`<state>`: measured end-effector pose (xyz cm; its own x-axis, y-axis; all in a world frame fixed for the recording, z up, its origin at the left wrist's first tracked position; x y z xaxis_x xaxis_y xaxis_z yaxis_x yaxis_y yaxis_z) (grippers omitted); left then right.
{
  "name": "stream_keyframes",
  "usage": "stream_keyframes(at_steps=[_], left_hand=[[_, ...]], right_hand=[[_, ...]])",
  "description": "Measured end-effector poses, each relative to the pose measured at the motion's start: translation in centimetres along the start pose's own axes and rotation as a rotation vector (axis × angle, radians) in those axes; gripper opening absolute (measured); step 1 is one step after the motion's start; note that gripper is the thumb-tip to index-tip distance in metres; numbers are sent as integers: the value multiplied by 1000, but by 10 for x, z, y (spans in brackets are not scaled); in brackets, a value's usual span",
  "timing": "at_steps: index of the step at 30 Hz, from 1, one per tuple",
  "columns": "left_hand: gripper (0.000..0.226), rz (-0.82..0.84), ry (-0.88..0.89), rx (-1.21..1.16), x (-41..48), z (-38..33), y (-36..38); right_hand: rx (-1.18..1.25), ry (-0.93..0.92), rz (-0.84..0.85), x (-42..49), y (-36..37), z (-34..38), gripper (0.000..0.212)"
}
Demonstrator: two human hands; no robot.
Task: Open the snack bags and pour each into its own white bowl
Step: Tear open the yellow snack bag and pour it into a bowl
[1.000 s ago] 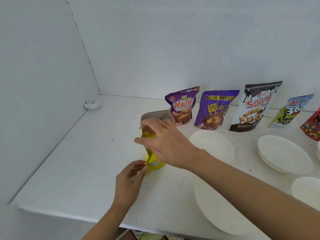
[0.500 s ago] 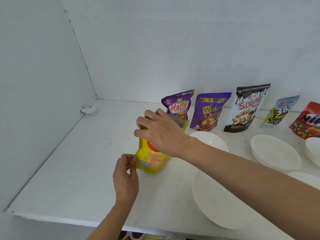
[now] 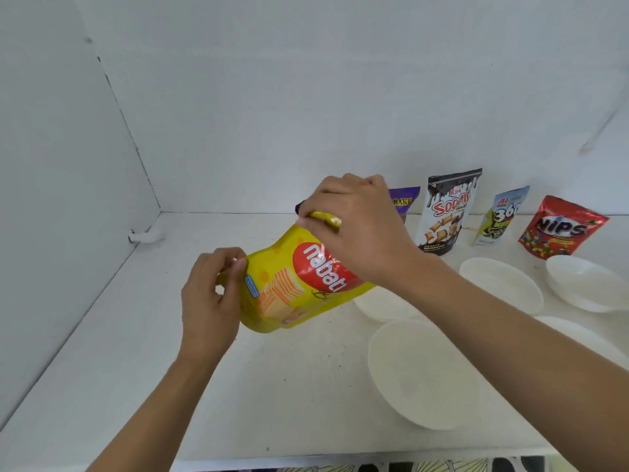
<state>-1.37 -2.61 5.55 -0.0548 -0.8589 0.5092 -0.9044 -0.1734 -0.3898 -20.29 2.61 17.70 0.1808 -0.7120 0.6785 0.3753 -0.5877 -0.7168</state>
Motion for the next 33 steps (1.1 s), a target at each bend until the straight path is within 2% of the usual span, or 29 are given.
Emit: stream_keyframes(at_steps=[5, 8, 17, 24, 27, 33], left_hand=[[15, 66, 66, 31, -1, -26, 12], [15, 124, 71, 50, -2, -34, 23], [17, 292, 158, 126, -21, -58, 51], [23, 337, 223, 202, -26, -77, 51], [28, 370, 220, 228, -28, -80, 52], [23, 391, 221, 217, -33, -85, 53]], right_hand=[[103, 135, 25, -22, -21, -27, 23], [190, 202, -22, -45, -30, -46, 21], [274, 347, -7, -101, -39, -77, 14], [360, 358, 40, -133, -34, -88, 17], [326, 325, 75, -140, -31, -87, 18], [269, 274, 131, -151, -28, -88, 20]])
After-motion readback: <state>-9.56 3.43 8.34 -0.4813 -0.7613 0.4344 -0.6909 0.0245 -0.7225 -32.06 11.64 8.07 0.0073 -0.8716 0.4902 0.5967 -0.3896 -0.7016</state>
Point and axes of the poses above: each hand's wrist, its own x-axis towards the middle knuckle, its own y-axis out of the palm, z = x × y, the point moved 7 cm from there along x, towards the middle knuckle, and after that the axes turned 5 degrees about x, right-handed, at the moved point
